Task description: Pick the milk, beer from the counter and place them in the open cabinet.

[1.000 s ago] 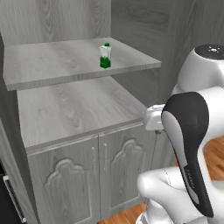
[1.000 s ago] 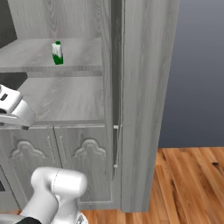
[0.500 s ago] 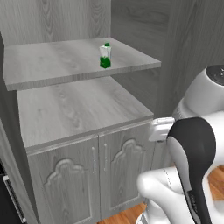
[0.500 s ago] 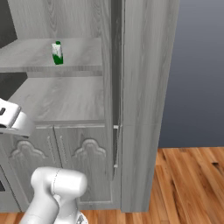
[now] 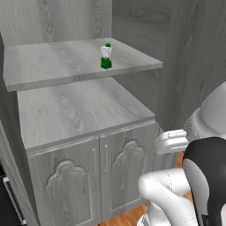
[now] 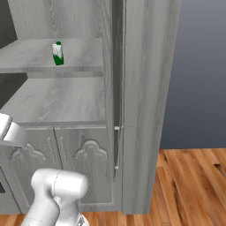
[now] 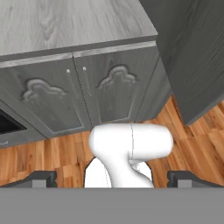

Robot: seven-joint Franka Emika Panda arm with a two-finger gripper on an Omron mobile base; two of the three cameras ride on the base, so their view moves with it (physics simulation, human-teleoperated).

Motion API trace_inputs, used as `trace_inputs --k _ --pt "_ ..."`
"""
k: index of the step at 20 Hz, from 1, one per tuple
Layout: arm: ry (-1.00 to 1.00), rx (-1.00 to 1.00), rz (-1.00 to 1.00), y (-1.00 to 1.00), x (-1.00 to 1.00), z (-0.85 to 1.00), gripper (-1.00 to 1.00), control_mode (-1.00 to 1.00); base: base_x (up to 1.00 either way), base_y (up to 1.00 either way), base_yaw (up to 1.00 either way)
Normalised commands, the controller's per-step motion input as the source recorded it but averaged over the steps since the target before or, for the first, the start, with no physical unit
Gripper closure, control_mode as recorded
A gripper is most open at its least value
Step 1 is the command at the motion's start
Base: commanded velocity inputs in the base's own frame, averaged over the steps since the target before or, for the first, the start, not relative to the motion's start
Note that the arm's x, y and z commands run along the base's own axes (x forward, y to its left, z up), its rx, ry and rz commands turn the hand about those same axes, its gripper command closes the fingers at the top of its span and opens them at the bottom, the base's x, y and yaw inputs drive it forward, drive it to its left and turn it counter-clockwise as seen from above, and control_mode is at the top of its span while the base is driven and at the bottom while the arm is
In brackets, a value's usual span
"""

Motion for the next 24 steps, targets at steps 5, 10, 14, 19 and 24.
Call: trace_inputs --k 5,10,14,19,24 --pt "0.0 0.0 0.0 0.0 0.0 0.0 -1.0 -1.0 0.0 0.0 0.0" --pt "0.0 0.0 0.0 0.0 0.0 0.0 -1.0 1.0 0.0 0.0 0.0" --pt "0.0 0.0 0.0 0.0 0.0 0.0 -1.0 1.0 -0.73 0.06 0.0" --pt "0.0 0.0 0.0 0.0 0.0 0.0 -1.0 1.0 -1.0 0.07 0.0" --pt "0.0 0.0 0.0 0.0 0.0 0.0 -1.0 1.0 -0.97 -0.01 -0.16"
